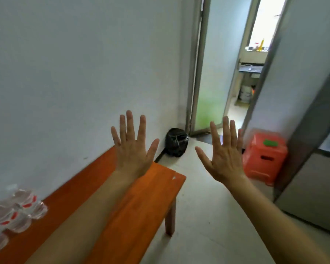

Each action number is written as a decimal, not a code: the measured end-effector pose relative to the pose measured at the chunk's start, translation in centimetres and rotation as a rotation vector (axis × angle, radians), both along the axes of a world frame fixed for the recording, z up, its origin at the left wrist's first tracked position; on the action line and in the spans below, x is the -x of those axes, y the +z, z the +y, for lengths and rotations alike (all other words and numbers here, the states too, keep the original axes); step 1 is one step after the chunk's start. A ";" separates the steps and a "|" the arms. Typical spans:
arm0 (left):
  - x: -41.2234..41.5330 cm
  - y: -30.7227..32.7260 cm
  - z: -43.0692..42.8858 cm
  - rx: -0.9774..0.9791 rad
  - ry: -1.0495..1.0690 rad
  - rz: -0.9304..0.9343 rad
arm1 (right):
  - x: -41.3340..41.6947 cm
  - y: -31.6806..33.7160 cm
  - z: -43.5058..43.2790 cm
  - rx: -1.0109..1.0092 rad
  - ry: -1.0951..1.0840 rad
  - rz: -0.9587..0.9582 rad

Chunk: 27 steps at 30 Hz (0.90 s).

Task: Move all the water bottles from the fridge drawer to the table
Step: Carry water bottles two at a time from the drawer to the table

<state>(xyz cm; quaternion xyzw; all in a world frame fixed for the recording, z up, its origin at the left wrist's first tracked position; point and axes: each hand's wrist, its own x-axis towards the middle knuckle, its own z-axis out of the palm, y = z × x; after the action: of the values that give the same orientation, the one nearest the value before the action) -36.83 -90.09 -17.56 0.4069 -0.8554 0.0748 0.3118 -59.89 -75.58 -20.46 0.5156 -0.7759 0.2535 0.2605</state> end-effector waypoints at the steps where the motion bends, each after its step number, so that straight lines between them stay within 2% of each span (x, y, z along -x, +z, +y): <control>1: 3.5 -0.1 2.2 0.007 -0.072 -0.007 | 2.7 -0.1 3.8 0.007 -0.062 -0.002; 5: 16.2 -1.0 11.0 -0.014 -0.289 -0.021 | 11.8 -0.8 17.6 0.008 -0.289 -0.025; 9: 26.1 -2.5 18.0 -0.032 -0.509 -0.090 | 18.6 -1.5 26.3 0.004 -0.469 -0.043; 15: 40.3 -4.6 21.6 -0.020 -0.727 -0.129 | 28.6 -4.4 31.5 -0.027 -0.645 -0.072; 21: 55.9 -5.0 22.9 -0.118 -0.780 -0.191 | 40.0 -4.5 34.2 -0.126 -0.763 -0.099; 27: 69.7 -4.1 27.9 -0.145 -0.896 -0.306 | 49.8 -3.5 40.0 -0.128 -0.924 -0.195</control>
<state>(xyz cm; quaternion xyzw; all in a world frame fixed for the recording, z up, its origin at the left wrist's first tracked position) -106.57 -62.19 -21.70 0.0031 -0.9856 -0.0676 0.1548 -109.68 -35.57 -23.96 0.1052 -0.9589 0.1101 0.2396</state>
